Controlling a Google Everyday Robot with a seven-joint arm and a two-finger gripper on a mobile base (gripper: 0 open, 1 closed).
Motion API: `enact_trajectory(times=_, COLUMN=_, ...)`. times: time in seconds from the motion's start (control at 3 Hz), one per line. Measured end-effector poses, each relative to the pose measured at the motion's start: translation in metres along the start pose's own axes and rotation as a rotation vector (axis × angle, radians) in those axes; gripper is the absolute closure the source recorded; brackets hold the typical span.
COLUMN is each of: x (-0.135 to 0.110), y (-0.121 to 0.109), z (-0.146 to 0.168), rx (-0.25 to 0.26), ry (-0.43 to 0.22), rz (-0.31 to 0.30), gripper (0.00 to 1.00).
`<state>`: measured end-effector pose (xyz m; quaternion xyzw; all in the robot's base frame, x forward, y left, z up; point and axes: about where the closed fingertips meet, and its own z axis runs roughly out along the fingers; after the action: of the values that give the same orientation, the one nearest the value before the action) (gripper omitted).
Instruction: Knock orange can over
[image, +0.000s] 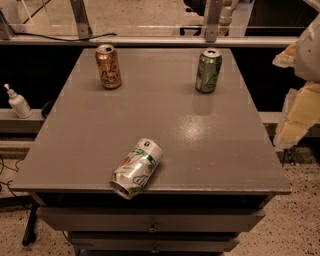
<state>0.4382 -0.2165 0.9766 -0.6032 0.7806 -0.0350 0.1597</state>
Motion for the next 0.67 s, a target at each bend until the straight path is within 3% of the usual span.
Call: enact_trajectory(times=0.67, x=-0.005, y=-0.0059, z=-0.0009, rx=0.008, ry=-0.024, rz=-0.003, gripper=0.0)
